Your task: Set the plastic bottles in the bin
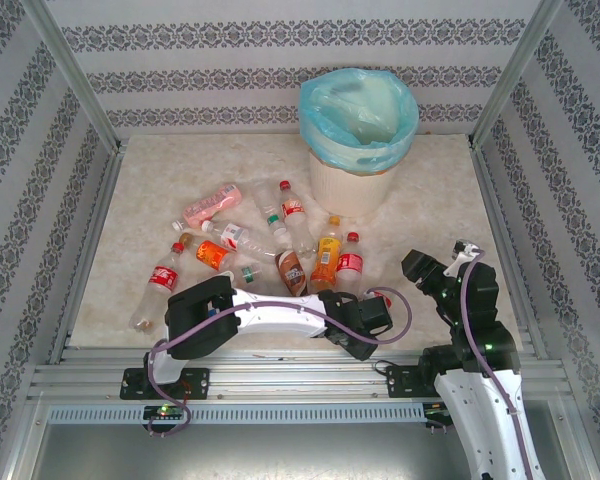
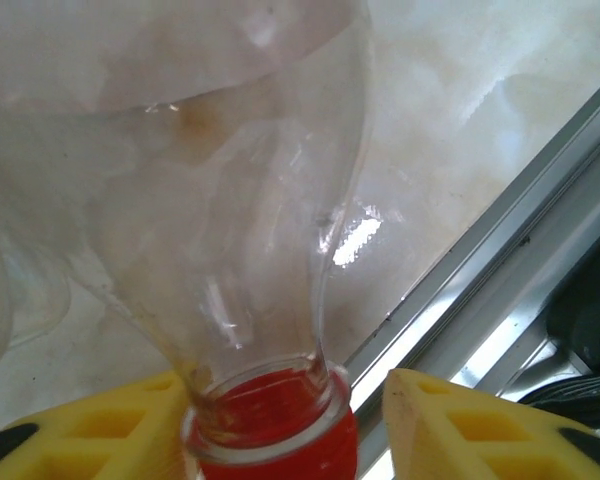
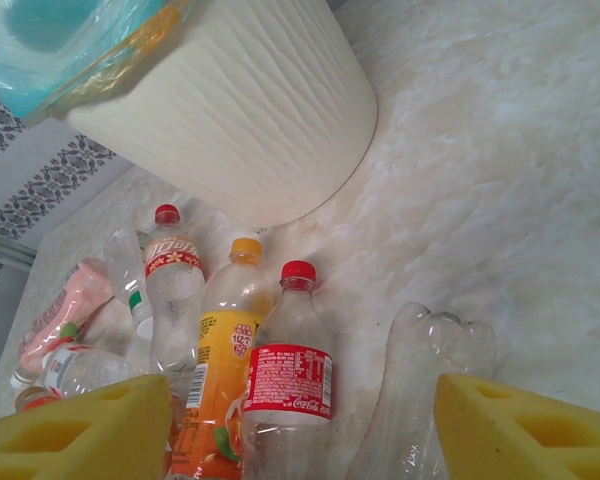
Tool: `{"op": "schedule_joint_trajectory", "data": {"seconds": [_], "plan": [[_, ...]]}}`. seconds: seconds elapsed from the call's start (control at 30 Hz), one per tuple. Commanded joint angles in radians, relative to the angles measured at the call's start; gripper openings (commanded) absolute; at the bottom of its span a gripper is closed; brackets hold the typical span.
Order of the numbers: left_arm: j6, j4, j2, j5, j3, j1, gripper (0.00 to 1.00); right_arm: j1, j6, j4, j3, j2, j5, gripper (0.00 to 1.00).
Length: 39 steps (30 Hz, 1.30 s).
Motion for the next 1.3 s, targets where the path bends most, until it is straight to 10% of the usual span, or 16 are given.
{"op": "schedule_joint_trajectory", "data": {"seconds": [0.0,0.43,1.0,1.27], "plan": [[0.008,0.033,0.003,-0.017,0.001,0.005,0.45,0.011,0.024,0.039,-0.02,-0.009,0.02,0.69],[0.0,0.051,-0.061,-0.003,-0.03,0.005,0.23,0.011,0.041,0.041,0.0,-0.029,0.036,0.69],[0.003,0.181,-0.182,-0.011,-0.133,0.004,0.19,0.012,0.071,0.016,0.034,-0.067,0.034,0.71],[0.094,0.372,-0.445,-0.147,-0.324,0.005,0.2,0.012,0.074,0.006,0.138,0.013,0.001,0.98]]}}
